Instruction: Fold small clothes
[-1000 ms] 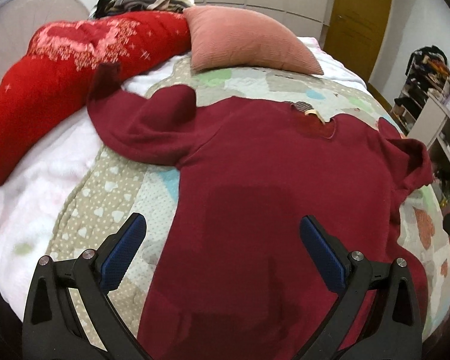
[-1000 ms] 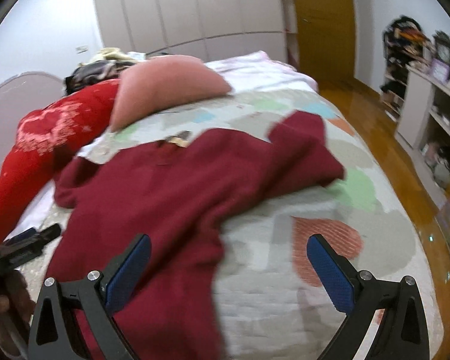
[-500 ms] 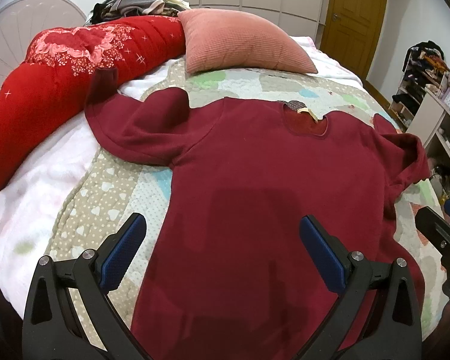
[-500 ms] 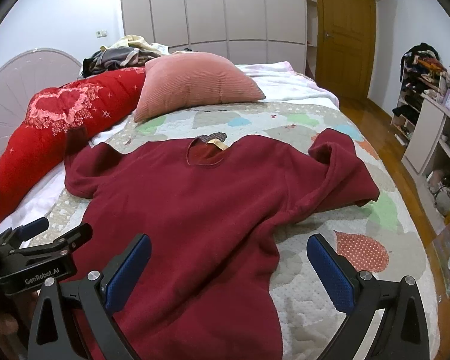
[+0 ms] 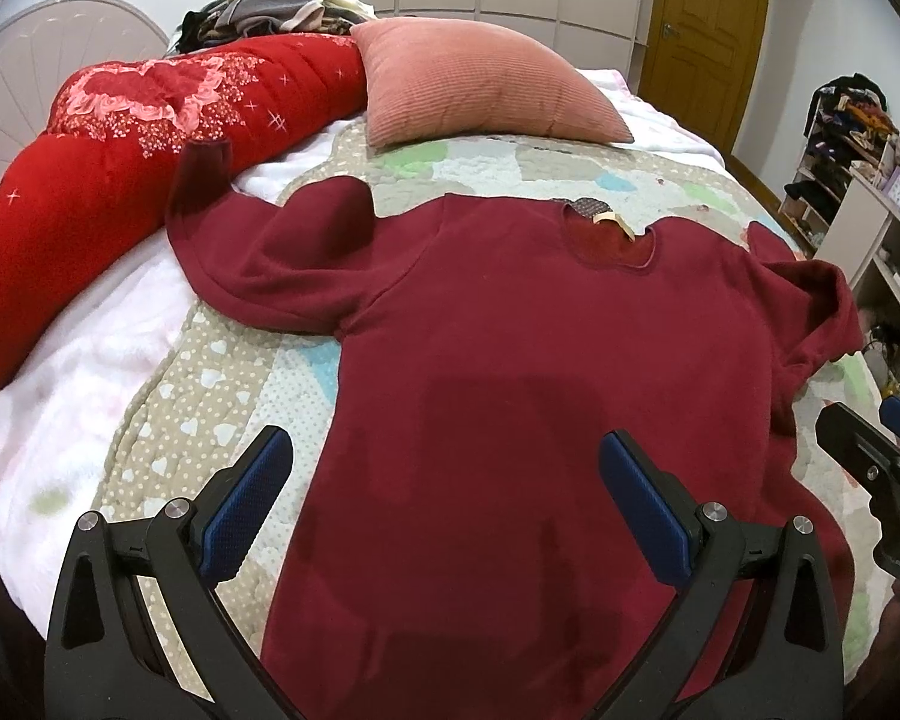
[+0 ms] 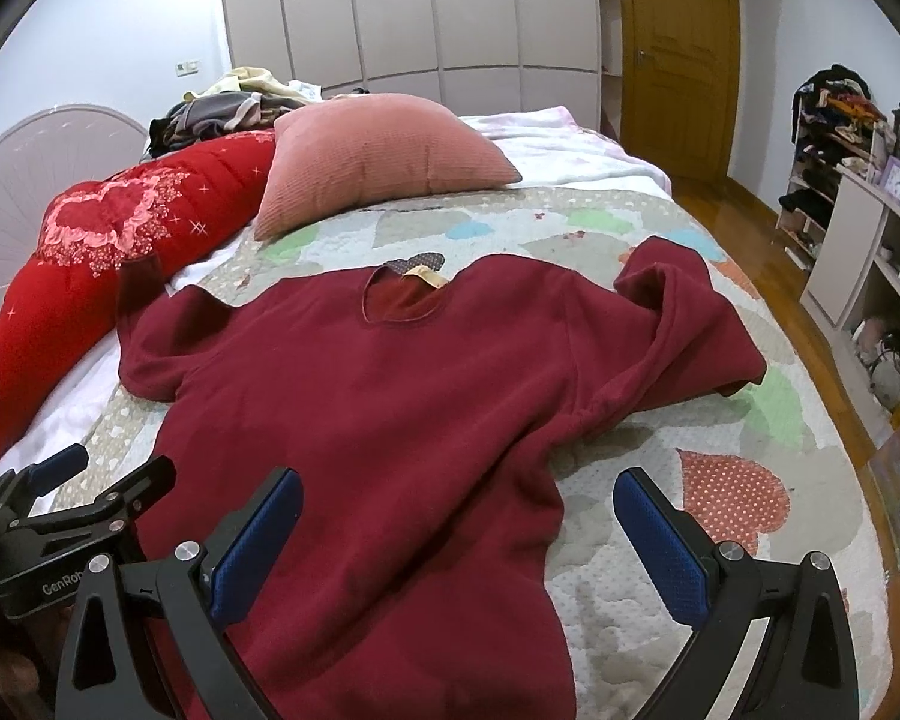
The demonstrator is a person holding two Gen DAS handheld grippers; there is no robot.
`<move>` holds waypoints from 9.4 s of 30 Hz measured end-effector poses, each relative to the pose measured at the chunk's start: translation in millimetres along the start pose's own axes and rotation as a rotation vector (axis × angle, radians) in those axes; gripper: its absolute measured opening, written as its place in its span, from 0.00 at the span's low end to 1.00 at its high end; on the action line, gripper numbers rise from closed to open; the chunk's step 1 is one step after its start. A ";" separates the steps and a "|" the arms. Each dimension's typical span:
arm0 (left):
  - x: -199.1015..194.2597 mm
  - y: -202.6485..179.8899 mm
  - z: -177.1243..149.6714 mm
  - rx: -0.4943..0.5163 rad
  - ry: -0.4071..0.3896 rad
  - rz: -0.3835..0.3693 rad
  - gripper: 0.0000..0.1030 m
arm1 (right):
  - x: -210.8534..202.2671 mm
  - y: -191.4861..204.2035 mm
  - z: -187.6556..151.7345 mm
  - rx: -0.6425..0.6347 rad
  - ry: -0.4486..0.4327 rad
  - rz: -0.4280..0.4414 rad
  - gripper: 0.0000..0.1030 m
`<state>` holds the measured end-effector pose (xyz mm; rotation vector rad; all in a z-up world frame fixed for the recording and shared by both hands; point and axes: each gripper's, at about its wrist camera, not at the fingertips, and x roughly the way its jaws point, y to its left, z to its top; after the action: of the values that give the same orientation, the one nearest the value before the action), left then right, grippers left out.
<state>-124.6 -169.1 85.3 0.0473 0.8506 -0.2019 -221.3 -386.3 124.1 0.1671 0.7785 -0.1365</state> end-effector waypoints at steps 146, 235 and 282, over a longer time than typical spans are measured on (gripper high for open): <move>143.8 247.9 160.3 -0.439 0.004 -0.160 0.12 | 138.3 100.0 41.7 -0.112 0.186 0.180 1.00; 81.8 120.1 36.0 -0.237 0.013 -0.123 0.64 | 189.8 155.3 114.1 -0.604 0.142 0.318 0.07; 112.6 72.1 50.4 -0.139 0.109 -0.068 0.69 | 177.6 -92.2 92.2 -0.089 0.163 -0.087 0.10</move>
<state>-0.8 -122.4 31.2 -0.1018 0.9741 -0.2054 -50.0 -505.6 53.8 0.0607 0.9529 -0.1720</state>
